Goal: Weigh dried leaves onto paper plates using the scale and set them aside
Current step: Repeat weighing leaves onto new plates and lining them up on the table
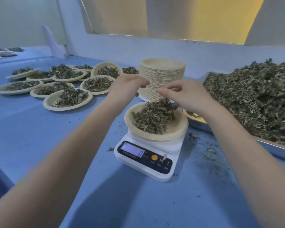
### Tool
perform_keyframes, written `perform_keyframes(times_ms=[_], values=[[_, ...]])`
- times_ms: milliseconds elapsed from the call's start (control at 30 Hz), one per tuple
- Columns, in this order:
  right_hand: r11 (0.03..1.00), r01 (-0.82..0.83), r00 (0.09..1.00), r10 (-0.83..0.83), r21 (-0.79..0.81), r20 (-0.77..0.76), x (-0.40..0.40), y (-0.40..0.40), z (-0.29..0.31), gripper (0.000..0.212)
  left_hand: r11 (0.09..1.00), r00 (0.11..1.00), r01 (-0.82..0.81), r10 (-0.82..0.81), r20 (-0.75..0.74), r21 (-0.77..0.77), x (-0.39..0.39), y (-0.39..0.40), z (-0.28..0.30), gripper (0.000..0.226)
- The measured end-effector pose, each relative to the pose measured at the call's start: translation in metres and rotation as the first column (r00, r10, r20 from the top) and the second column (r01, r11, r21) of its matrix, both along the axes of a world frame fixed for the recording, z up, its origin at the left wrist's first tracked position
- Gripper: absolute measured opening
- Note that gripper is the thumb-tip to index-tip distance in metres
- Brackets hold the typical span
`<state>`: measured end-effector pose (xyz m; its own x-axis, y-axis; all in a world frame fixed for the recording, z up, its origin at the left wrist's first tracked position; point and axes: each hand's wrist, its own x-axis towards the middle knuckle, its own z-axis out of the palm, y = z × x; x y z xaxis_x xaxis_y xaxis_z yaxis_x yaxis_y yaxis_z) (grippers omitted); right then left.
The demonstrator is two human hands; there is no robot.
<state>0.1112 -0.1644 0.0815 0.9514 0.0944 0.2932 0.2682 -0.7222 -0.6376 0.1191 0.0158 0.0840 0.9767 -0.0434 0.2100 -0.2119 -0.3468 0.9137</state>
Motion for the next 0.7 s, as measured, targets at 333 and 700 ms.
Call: perform_keyframes(times_ms=[333,700], values=[[0.994,0.0,0.99,0.015,-0.108,0.139,0.009,0.009,-0.011,0.013,0.977,0.983,0.008,0.031,0.182,-0.212,-0.001,-0.005,-0.032,0.018],[0.941,-0.088,0.995,0.066,-0.328,-0.077,0.009,0.005,-0.017,0.042,0.961,0.983,-0.111,0.143,0.115,-0.252,0.005,0.017,-0.052,0.02]])
